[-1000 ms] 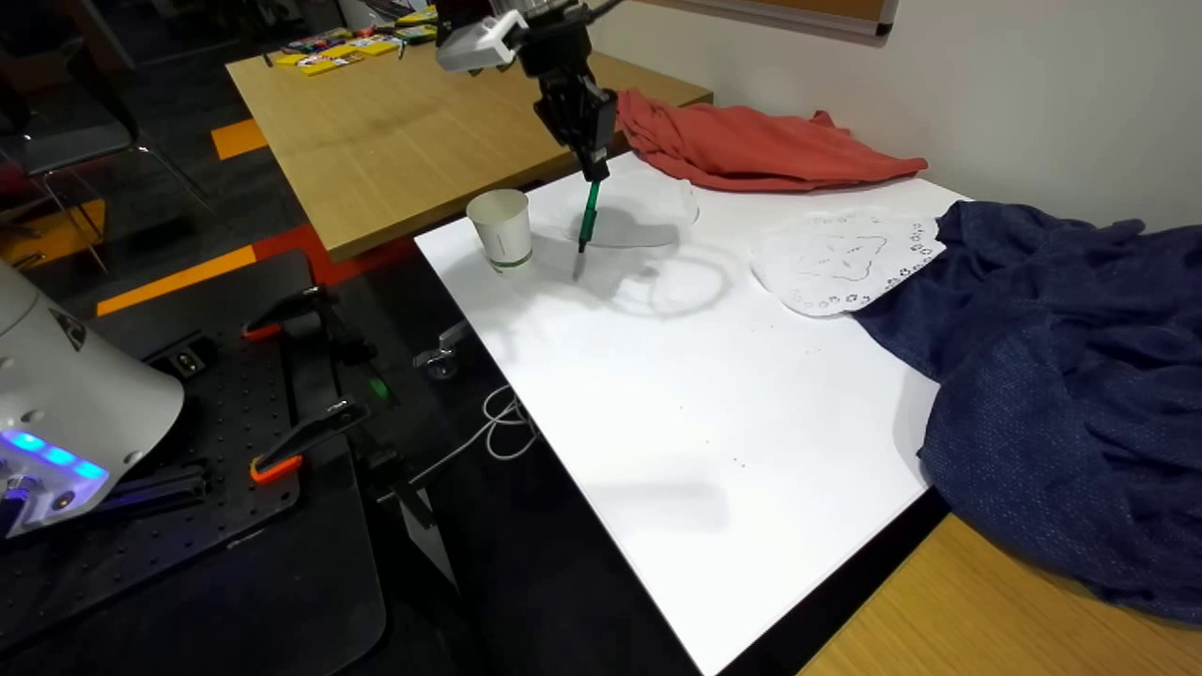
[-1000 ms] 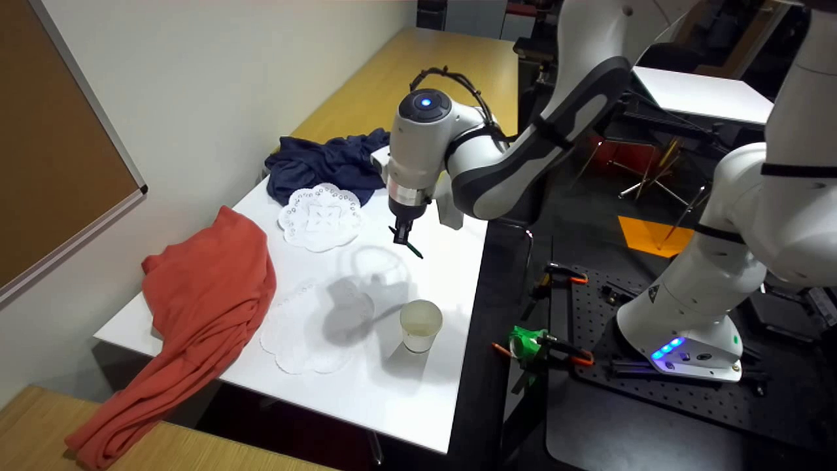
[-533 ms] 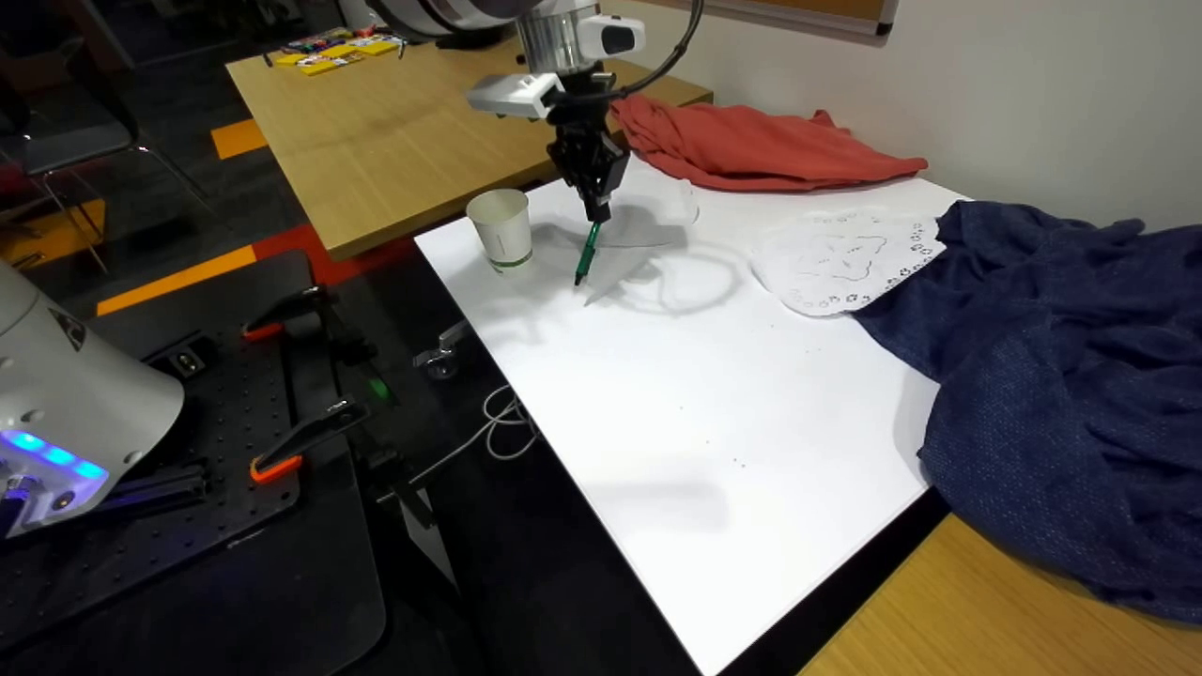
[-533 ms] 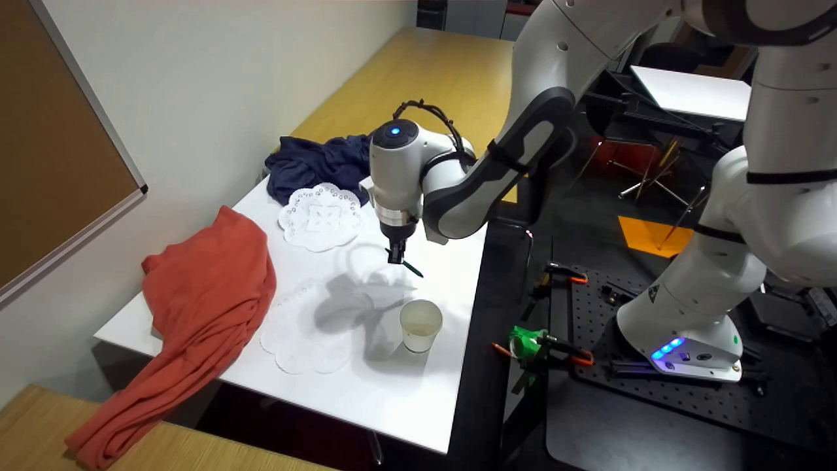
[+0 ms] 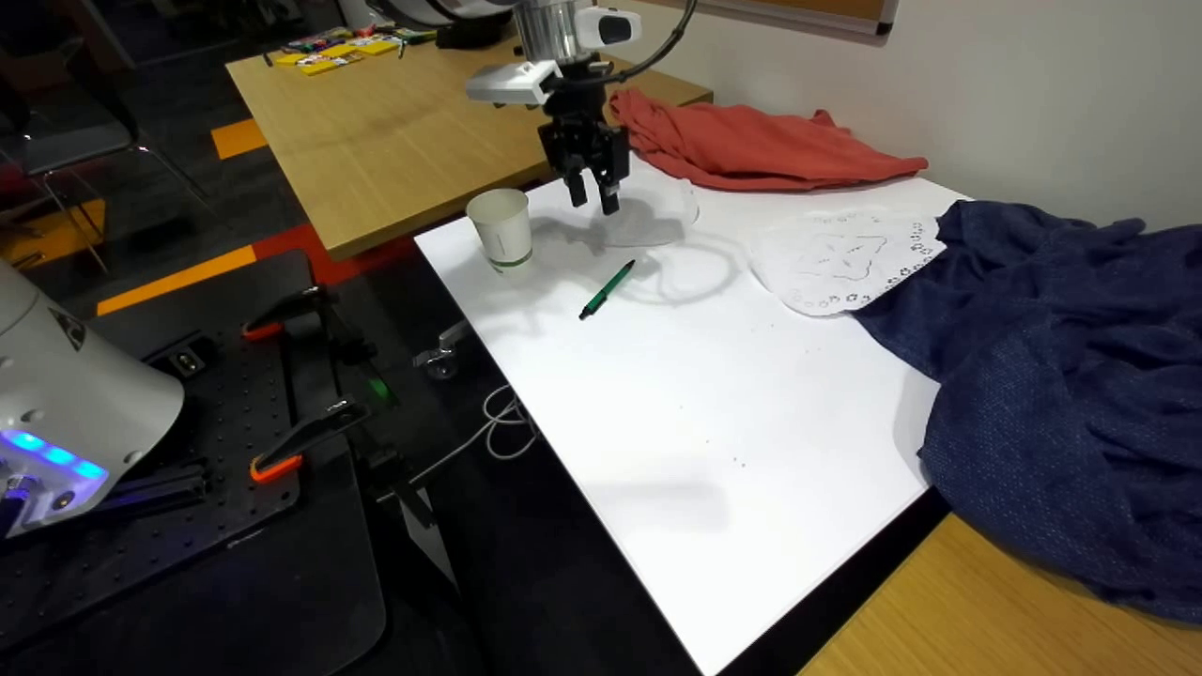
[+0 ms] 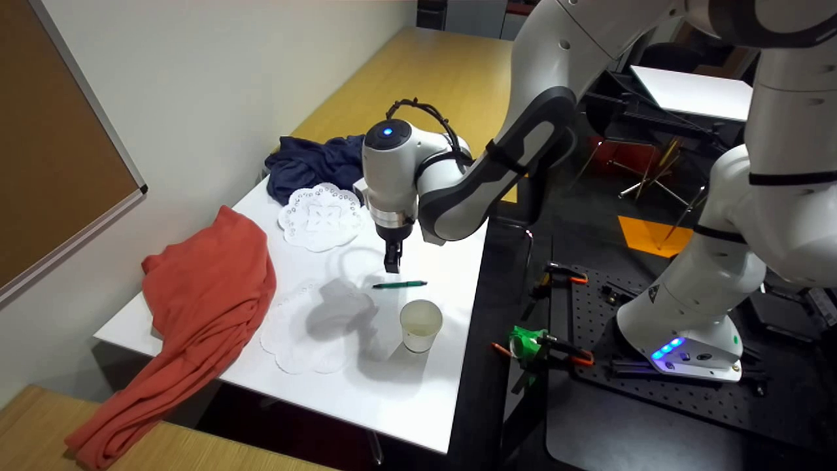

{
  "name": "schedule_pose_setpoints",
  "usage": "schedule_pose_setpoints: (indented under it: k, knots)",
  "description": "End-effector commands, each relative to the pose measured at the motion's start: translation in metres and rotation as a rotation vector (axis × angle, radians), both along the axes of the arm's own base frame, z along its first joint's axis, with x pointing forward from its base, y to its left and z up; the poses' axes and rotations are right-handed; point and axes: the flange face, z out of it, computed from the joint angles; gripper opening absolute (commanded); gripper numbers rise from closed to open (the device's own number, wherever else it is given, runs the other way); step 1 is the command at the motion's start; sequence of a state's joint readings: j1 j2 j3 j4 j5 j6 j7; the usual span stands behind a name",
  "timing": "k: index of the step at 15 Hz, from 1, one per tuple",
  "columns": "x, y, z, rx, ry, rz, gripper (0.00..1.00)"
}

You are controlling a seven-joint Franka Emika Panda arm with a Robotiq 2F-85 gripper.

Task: Remove the pen from the cup and put it on the table

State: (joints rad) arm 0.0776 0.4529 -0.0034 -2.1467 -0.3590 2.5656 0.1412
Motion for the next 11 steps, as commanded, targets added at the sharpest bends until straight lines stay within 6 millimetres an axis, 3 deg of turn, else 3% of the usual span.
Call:
schedule_pose_setpoints:
  k: [1, 7, 8, 9, 11]
  knots:
    - [-0.023, 0.008, 0.044, 0.014, -0.041, 0.027, 0.96]
    - [-0.054, 0.009, 0.091, 0.030, -0.101, 0.048, 1.00]
    - [-0.059, 0.009, 0.094, 0.037, -0.102, 0.051, 1.00]
    - [-0.041, 0.011, 0.083, 0.013, -0.092, 0.029, 1.00]
    - [-0.049, 0.011, 0.089, 0.018, -0.093, 0.038, 1.00]
